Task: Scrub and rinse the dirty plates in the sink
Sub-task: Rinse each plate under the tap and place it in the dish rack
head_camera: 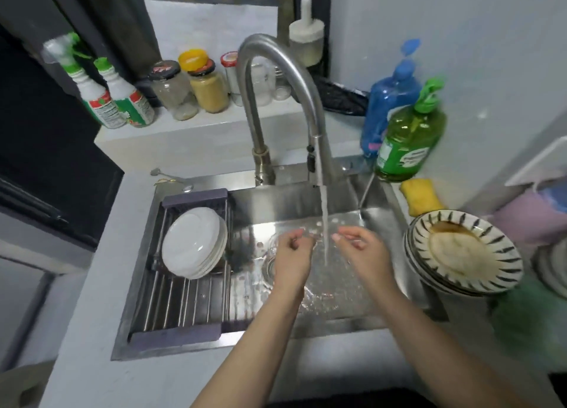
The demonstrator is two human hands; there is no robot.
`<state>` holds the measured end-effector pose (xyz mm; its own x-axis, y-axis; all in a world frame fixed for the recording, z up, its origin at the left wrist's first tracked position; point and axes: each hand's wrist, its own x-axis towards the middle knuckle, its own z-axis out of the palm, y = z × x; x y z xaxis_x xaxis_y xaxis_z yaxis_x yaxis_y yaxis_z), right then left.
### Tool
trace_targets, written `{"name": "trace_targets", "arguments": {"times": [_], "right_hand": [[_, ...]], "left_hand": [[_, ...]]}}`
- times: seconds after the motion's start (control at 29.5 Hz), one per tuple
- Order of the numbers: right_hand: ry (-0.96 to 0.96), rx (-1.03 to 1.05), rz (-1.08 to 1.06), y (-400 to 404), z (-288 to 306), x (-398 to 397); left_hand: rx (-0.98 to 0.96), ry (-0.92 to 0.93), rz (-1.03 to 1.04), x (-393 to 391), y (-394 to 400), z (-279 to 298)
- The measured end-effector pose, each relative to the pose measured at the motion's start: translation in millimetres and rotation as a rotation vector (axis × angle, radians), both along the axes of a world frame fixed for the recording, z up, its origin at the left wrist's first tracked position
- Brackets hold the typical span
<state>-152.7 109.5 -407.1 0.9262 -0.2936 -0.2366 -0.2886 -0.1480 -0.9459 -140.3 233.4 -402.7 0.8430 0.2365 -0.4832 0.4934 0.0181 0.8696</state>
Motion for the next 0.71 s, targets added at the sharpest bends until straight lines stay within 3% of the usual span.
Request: {"name": "trace_targets", "arguments": {"times": [0.31,0.51,0.71], "right_hand": [[-0.01,-0.29,-0.282,-144.9,-3.5,-52.9],[0.056,-0.342,-0.369,-196.7,-19.0,-67.3],[0.16,-0.433,-0.42,-227.4,-27.2,-77.0]], "left_hand": [[-0.061,0.011,-0.277,-16.5,-140.6,2.4],[0.068,0.048,-0.33,-9.7,-193.2,-15.7],[0.33,0.035,-0.344,-2.0,-213.9,-26.0]]}}
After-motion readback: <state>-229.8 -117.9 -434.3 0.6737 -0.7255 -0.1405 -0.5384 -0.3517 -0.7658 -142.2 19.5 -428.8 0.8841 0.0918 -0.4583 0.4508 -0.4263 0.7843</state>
